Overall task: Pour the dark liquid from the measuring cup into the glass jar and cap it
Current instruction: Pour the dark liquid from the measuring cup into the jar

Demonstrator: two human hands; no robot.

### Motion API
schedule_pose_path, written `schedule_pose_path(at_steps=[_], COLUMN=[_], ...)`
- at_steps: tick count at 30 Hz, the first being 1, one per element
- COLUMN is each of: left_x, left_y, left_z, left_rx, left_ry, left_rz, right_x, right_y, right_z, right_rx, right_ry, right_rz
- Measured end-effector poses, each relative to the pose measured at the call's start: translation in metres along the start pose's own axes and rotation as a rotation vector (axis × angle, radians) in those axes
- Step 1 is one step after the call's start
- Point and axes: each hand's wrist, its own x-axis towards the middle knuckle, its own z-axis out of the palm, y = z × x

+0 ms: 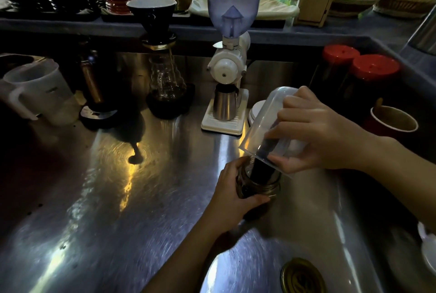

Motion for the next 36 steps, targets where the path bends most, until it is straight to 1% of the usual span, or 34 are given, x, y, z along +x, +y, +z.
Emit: schedule_pose_path(at_steps=[7, 14, 18, 22, 24, 28, 31, 33, 36], left_x=[-0.001, -0.002, 0.0, -0.001, 0.0, 0.0, -0.001, -0.001, -0.001], left_y=[0.002, 0.002, 0.001, -0.002, -0.001, 0.0, -0.003, -0.004, -0.005], left_z=[0.002, 0.002, 0.002, 0.002, 0.003, 0.004, 0.006, 0.005, 0.005], left_rx=[-0.034, -0.035, -0.045, -0.058, -0.051, -0.058, -0.061, -0.097, -0.057], left_ry=[0.004, 0.006, 0.013, 0.012, 0.011, 0.031, 0.04, 0.033, 0.028], left_rz=[0.007, 0.037, 0.056, 0.045, 0.043, 0.03, 0.026, -0.002, 0.022], right_x=[-0.003, -0.011, -0.011, -0.011, -0.011, -0.01, -0.013, -0.015, -0.02], right_y=[-0.005, -0.011, -0.009, -0.013, -0.013, -0.013, -0.015, -0.015, -0.016], right_z=[0.005, 0.013, 0.011, 0.01, 0.009, 0.007, 0.007, 0.009, 0.01], right_rx=[-0.044, -0.142, -0.111, -0.091, -0.105, -0.124, -0.141, -0.131, -0.151], right_ry=[0.023, 0.124, 0.14, 0.132, 0.151, 0.121, 0.173, 0.163, 0.21], right_rz=[-0.099, -0.21, -0.207, -0.244, -0.247, -0.256, -0.272, -0.287, -0.263])
